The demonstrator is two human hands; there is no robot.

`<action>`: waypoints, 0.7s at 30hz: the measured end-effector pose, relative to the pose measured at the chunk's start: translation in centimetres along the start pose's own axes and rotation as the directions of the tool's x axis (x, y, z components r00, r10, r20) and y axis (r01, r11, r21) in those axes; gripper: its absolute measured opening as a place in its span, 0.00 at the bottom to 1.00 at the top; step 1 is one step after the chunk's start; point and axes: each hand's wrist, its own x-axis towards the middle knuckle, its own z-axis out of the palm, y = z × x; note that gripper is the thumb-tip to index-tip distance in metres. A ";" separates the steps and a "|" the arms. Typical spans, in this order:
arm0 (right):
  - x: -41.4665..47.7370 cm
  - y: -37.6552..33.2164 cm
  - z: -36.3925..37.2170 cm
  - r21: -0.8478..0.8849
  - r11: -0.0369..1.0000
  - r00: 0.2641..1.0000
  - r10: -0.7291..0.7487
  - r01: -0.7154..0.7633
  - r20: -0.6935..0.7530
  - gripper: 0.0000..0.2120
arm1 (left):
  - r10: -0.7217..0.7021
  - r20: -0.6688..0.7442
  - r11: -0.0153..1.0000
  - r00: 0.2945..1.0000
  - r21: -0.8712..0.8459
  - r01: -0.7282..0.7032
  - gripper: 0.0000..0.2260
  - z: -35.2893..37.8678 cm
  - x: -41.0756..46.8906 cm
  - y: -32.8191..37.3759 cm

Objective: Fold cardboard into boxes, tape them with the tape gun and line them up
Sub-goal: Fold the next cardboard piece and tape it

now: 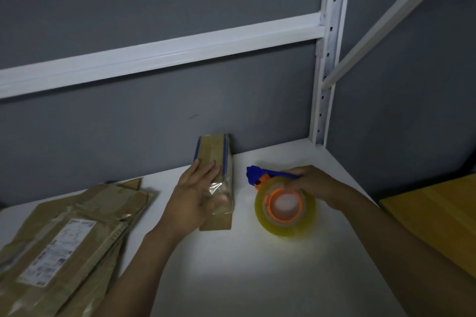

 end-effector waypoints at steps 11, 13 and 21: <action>2.1 -4.8 14.6 0.378 0.924 0.990 -0.004 0.057 -0.138 0.23 | 0.114 -0.091 0.991 0.989 0.083 -0.107 0.40 1.8 -0.6 -1.0; 3.0 -3.8 16.4 0.567 0.823 0.985 0.124 -0.035 -0.119 0.25 | 0.096 -0.116 0.994 0.989 0.070 -0.088 0.42 2.0 -0.7 -1.0; 3.2 -2.3 12.9 -0.175 0.863 0.837 -0.503 0.474 -0.215 0.25 | 0.031 -0.011 0.967 0.999 -0.252 -0.033 0.28 -0.7 -0.5 -0.8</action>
